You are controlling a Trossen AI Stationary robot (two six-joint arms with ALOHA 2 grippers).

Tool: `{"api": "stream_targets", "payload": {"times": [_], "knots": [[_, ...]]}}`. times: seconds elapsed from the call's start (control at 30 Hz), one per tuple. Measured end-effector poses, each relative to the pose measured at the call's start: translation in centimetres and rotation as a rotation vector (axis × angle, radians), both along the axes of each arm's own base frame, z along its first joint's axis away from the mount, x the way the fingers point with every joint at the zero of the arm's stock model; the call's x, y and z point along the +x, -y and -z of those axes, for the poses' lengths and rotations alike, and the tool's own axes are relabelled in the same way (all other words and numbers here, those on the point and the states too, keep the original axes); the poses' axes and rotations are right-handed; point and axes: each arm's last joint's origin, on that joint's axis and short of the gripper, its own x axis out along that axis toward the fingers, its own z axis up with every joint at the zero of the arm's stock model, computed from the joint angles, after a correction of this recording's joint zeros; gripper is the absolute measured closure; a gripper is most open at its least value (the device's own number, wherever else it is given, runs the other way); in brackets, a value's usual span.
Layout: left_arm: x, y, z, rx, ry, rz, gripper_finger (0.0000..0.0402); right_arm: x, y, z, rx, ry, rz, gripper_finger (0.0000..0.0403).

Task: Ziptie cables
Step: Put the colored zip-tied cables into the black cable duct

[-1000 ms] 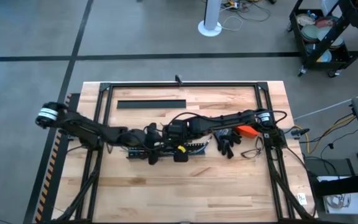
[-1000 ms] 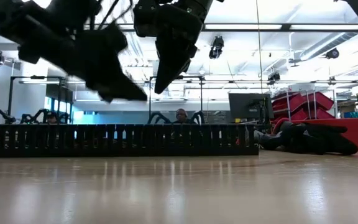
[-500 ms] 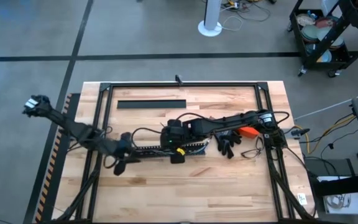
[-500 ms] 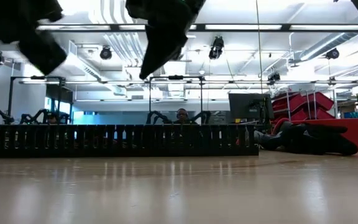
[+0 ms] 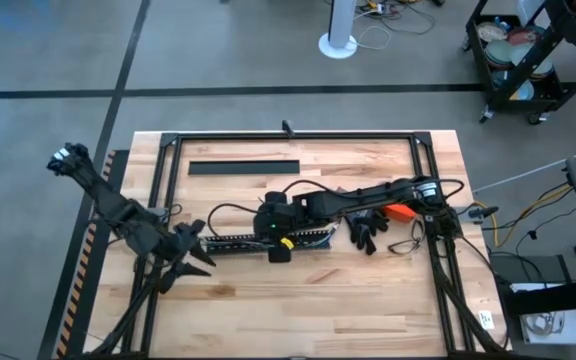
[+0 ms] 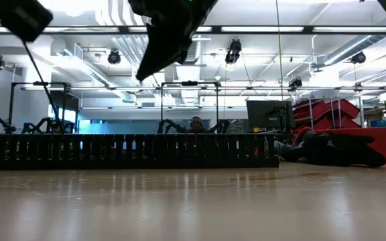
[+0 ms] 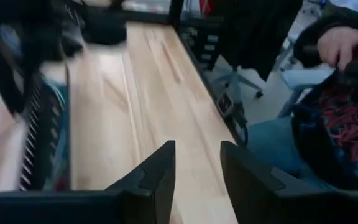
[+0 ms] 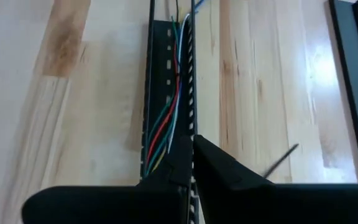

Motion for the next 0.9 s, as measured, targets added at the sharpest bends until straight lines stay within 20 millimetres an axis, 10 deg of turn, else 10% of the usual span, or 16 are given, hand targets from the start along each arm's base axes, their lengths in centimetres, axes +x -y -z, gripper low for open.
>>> {"api": "stream_targets", "payload": {"times": [0.57, 0.9], "knots": [[-3.0, -3.7, -6.5, 0.153, -0.161, -0.359, 0.0192, 4.4, 1.5, 3.2, 0.061, 0.345, 0.054, 0.0293], [-1.9, -2.4, 0.9, 0.158, -0.344, -0.338, 0.0223, 4.5, 1.2, 3.0, 0.16, 0.366, -0.136, 0.0274]]}}
